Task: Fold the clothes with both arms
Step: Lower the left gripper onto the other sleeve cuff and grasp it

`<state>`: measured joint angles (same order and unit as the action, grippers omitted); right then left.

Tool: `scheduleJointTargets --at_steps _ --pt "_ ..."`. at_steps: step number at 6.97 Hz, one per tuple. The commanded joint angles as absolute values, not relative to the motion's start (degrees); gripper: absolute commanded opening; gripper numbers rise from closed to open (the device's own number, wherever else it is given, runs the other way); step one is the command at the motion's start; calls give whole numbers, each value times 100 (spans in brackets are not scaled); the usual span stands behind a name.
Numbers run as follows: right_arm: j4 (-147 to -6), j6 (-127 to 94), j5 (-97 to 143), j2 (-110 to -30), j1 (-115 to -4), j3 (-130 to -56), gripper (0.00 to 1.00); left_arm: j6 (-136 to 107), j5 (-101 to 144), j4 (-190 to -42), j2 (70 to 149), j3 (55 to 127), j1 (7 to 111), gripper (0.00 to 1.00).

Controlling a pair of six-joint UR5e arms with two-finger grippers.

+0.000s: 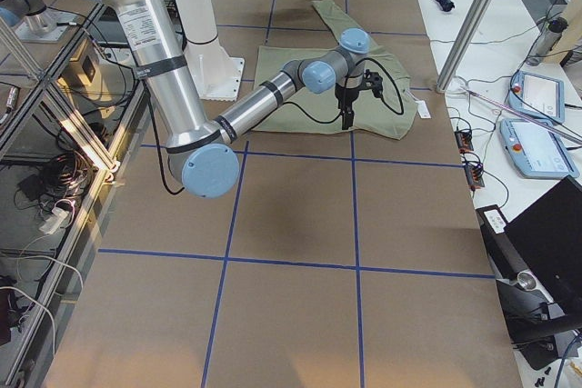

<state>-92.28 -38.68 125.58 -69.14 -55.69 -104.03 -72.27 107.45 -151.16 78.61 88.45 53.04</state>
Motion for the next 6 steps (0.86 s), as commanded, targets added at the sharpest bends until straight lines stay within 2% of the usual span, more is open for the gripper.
scheduleJointTargets --at_steps 1,5,6 --pt "-9229 -3858 12560 -6935 -5564 -10397 100 -7233 10714 -14960 7927 8772 5072 100" --pt "-9429 -3867 12560 -6909 -5555 -10493 100 -7207 10468 -14651 8147 8693 4992 99" --pt "-9570 -3876 12560 -6882 -5529 -10581 100 -7207 10468 -14651 8147 8684 4992 94"
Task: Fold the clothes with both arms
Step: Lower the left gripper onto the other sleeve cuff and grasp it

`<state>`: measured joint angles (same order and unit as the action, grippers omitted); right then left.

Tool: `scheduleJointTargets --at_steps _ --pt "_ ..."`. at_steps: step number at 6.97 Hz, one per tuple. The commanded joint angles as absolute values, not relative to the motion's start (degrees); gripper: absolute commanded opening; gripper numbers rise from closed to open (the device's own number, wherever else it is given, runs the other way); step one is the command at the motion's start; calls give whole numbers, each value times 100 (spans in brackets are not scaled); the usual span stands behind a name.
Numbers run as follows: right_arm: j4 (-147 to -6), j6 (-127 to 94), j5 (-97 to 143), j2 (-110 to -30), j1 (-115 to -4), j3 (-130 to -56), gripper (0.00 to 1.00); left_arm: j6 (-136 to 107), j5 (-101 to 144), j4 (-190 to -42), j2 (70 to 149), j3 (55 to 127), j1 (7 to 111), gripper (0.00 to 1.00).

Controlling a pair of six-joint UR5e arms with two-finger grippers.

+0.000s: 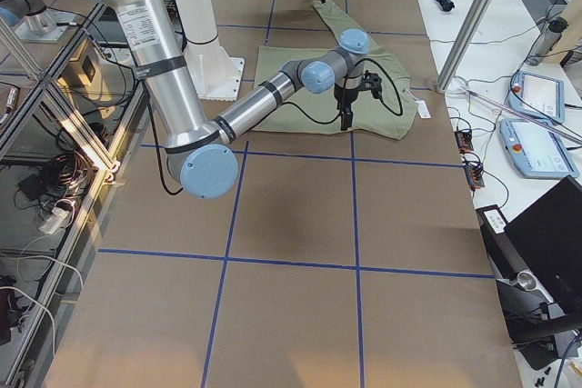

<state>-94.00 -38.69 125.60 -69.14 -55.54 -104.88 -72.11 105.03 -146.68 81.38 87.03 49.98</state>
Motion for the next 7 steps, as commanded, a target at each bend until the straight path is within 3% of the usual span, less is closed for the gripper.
scheduleJointTargets --at_steps 1,5,7 --pt "-9580 -3902 12560 -6873 -5520 -10599 100 -7207 10468 -14651 8147 8684 4992 81" --pt "-9703 -3911 12551 -6847 -5520 -10758 100 -7233 10477 -14660 8147 8710 4992 54" --pt "-9703 -3911 12551 -6847 -5520 -10758 100 -7233 10477 -14660 8147 8710 4992 53"
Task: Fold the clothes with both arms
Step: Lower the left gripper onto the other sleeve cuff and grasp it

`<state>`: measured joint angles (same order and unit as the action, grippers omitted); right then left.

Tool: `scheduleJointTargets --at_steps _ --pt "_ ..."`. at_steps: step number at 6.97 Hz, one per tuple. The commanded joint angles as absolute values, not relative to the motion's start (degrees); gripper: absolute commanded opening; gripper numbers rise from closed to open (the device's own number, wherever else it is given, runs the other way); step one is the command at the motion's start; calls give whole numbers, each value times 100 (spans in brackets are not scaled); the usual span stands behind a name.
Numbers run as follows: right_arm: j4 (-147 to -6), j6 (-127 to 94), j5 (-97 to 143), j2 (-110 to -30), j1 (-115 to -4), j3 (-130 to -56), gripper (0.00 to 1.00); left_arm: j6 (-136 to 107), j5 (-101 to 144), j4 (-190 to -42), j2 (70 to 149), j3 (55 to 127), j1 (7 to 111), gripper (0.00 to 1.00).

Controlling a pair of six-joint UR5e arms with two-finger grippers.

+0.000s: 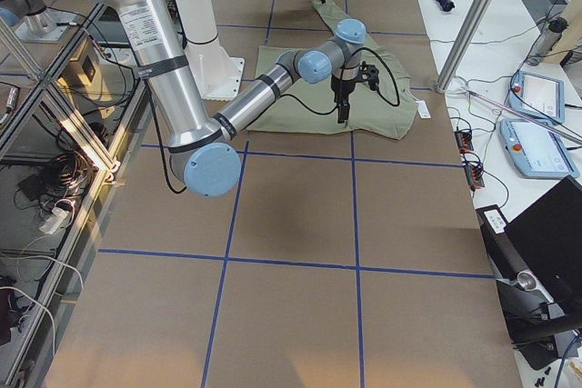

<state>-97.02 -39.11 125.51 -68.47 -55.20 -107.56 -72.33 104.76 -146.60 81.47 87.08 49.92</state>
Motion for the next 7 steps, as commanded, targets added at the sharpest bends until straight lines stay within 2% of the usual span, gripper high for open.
scheduleJointTargets --at_steps 1,5,7 --pt "-9694 -3911 12551 -6847 -5520 -10767 100 -7233 10477 -14660 8147 8710 4983 53" --pt "-9703 -3911 12551 -6882 -5520 -10828 100 -7242 10494 -14660 8147 8719 4983 52" --pt "-9703 -3929 12551 -6873 -5520 -10837 100 -7242 10494 -14660 8147 8719 4983 39"
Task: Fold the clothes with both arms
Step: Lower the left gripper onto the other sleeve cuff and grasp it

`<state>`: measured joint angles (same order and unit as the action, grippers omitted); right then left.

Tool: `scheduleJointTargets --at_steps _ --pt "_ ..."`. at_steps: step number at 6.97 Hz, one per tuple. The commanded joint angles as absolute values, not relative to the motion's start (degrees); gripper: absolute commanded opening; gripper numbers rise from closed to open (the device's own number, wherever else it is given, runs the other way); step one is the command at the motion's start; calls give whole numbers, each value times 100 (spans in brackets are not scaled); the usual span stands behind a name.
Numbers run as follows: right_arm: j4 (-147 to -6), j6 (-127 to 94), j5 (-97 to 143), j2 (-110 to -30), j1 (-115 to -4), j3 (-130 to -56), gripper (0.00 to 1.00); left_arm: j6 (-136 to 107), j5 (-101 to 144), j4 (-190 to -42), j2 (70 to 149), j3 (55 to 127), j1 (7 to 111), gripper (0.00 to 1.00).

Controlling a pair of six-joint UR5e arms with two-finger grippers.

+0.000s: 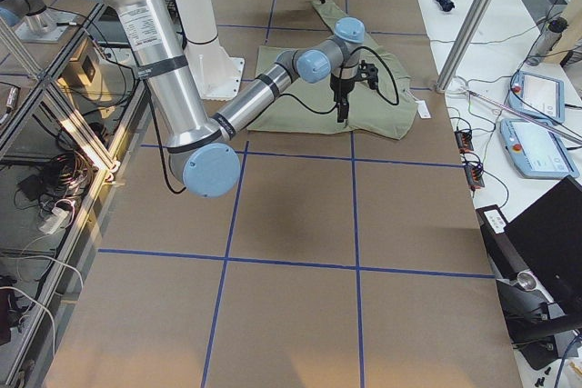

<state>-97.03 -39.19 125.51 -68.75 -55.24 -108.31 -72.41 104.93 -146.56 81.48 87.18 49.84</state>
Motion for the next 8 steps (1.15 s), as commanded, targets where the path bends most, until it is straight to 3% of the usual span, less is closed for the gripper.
scheduleJointTargets --at_steps 1,4,7,8 --pt "-9703 -3929 12551 -6873 -5528 -10837 100 -7242 10494 -14660 8147 8719 4983 33" --pt "-9703 -3929 12551 -6917 -5528 -10863 100 -7251 10494 -14651 8156 8719 4966 22" --pt "-9703 -3929 12551 -6917 -5528 -10872 100 -7461 10503 -14651 8147 8736 4939 0" --pt "-9712 -3929 12551 -6926 -5537 -10898 100 -7497 10538 -14651 8147 8797 4948 0"
